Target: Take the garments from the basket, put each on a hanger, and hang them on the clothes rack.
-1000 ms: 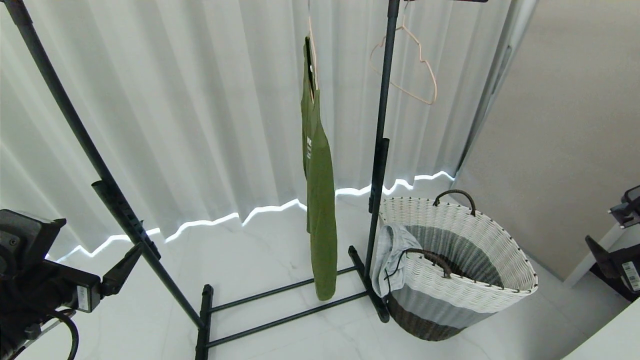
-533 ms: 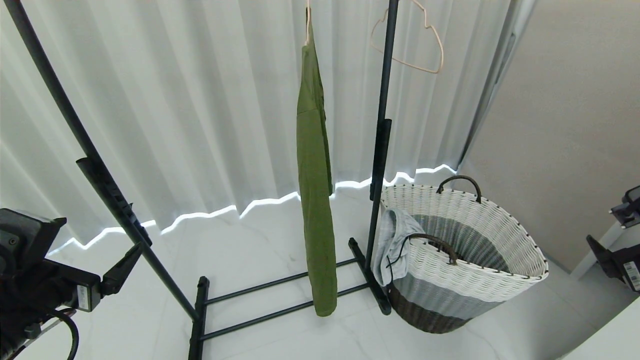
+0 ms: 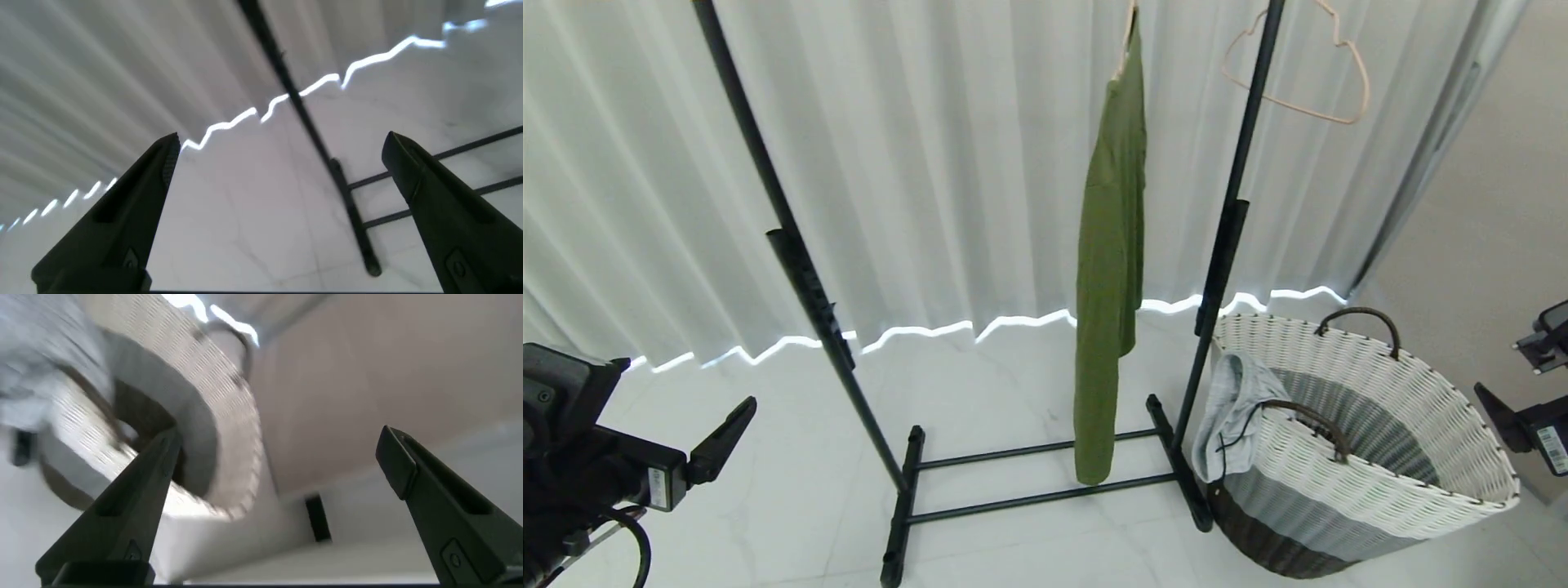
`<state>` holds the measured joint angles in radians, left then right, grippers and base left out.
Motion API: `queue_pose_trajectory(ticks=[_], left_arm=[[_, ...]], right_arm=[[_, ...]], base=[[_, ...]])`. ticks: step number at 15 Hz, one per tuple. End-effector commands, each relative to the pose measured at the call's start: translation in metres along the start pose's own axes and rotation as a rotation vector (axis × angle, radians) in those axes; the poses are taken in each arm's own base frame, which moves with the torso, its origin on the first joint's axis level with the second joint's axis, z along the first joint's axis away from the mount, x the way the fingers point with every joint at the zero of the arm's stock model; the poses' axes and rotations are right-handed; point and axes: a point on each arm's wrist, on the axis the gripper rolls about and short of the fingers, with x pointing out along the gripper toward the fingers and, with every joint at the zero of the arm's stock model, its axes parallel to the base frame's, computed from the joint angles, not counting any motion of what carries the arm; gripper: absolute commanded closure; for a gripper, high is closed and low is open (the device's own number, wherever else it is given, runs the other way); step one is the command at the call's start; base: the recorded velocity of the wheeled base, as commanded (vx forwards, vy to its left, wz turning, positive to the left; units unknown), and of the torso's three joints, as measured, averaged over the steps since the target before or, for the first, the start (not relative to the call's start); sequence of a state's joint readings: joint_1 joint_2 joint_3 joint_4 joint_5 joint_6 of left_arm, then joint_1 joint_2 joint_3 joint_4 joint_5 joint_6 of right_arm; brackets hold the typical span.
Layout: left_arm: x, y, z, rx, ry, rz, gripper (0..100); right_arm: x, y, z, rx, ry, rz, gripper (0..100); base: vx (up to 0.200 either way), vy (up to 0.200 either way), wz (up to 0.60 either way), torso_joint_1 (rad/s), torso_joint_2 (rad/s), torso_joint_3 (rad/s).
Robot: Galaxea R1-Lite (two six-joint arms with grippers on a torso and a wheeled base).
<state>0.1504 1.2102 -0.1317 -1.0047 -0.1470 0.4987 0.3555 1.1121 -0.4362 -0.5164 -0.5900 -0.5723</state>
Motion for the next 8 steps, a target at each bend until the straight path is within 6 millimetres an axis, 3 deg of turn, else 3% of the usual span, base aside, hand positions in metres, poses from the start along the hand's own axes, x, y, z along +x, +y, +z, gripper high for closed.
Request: queue_pose_trajectory(ticks=[1,7,8], left_arm=[[0.0003,0.0,0.0,0.001,0.0,0.0,0],[0.0,-0.0002,-0.0004,0.003,0.0,0.001,0],[0.0,-0.0003,-0.0005,0.004,0.001,-0.001,0]], right_arm=[[0.0002,0.0006,-0.0005,-0.002,0.002,0.001,0],[-0.0001,0.0005,-0.0008,-0.003,0.002,0.001,0],[-0.0001,0.0005,-0.0008,-0.003,0.002,0.001,0]], base=[[0.0,0.0,0.6,0.002,0.0,0.002],[0.0,0.0,0.0,0.0,0.0,0.0],[0.0,-0.2,0.0,0.002,0.01,0.002]])
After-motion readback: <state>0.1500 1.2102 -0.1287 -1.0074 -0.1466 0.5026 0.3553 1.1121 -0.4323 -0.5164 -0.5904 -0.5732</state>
